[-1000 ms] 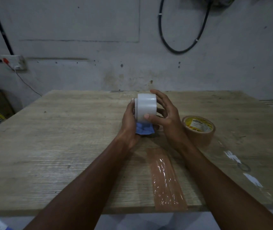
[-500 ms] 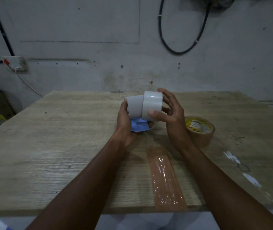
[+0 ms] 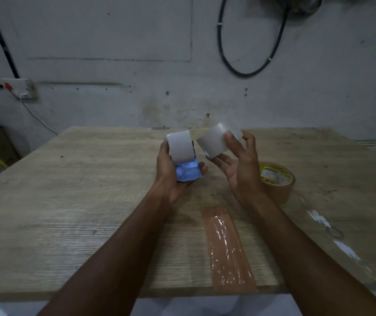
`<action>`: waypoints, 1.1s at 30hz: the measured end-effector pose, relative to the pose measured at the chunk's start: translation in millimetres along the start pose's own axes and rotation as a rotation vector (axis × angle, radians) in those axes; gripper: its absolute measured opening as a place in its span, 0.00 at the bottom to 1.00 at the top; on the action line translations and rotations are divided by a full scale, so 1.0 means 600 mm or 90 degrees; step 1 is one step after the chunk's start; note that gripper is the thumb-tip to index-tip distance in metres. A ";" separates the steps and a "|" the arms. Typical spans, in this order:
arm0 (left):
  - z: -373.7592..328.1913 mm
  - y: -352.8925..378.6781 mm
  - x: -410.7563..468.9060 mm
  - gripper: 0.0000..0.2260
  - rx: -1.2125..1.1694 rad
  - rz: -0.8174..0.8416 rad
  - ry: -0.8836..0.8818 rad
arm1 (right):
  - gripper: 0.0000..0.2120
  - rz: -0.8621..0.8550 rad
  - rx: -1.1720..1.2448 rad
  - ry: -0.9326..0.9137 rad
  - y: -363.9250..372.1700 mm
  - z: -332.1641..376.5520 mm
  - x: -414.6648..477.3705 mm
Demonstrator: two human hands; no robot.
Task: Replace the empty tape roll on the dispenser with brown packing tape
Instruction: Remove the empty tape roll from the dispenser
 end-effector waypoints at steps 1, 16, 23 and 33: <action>0.001 -0.001 0.000 0.24 0.000 -0.005 -0.004 | 0.20 0.003 -0.008 0.004 0.002 0.003 -0.001; 0.011 -0.003 -0.002 0.22 0.031 0.022 -0.023 | 0.25 0.025 0.144 0.130 0.003 -0.005 -0.009; 0.014 0.011 -0.015 0.22 0.036 0.024 -0.013 | 0.22 0.069 0.196 0.105 0.011 0.003 -0.013; 0.033 0.026 -0.023 0.22 0.137 0.031 -0.038 | 0.36 0.104 0.262 0.118 -0.008 0.018 -0.020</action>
Point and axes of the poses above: each hand's wrist, its own x-axis towards the middle knuckle, its own y-axis out of the palm, z = x × y, the point moved 6 cm from there along x, towards the middle knuckle, and after that the axes turned 11 degrees about -x, right-handed, at the moved point
